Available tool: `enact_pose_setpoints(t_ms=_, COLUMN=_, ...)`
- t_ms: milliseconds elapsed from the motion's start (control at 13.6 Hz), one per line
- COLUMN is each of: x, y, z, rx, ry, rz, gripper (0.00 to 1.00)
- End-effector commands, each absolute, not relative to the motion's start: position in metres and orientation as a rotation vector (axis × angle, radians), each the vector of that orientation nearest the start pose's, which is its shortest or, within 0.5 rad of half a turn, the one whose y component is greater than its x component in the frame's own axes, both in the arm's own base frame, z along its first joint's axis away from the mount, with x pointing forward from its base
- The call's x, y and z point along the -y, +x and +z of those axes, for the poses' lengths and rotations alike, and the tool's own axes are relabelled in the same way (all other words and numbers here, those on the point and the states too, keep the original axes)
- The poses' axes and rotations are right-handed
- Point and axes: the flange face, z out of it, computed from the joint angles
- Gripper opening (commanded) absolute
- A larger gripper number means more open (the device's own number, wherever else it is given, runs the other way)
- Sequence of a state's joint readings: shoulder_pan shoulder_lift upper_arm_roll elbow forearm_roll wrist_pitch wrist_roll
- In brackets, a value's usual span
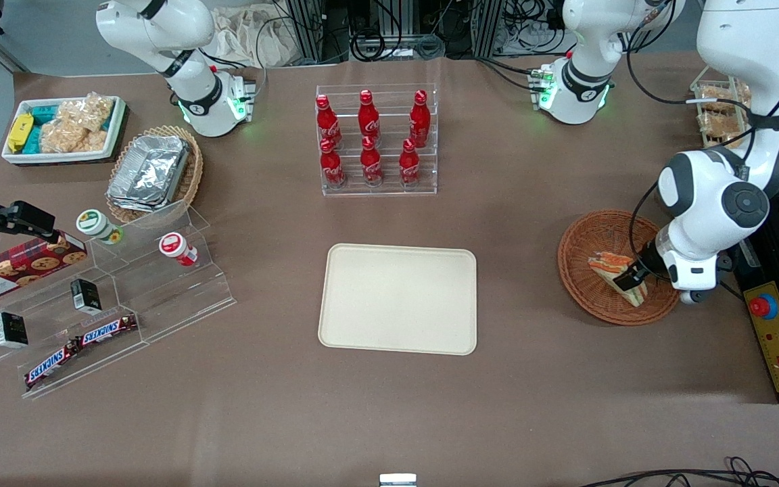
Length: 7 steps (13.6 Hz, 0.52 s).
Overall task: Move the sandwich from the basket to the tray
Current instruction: 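Close the left gripper on the wrapped sandwich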
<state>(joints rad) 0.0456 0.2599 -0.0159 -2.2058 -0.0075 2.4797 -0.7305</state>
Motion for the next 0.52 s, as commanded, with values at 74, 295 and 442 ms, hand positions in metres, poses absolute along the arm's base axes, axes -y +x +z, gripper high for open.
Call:
enact_pose_setpoints(t_ms=74, x=-0.018, y=0.551, z=0.248, rx=1.269, ry=-2.915, rz=0.012, gripper=0.99)
enact_pose_setpoints(t_ms=295, x=-0.017, y=0.551, z=0.239, rx=1.267, ry=-2.911, rz=0.036, gripper=0.70)
enact_pose_setpoints(t_ms=442, x=-0.016, y=0.552, z=0.239, rx=1.296, ry=-2.897, rz=0.036, gripper=0.12)
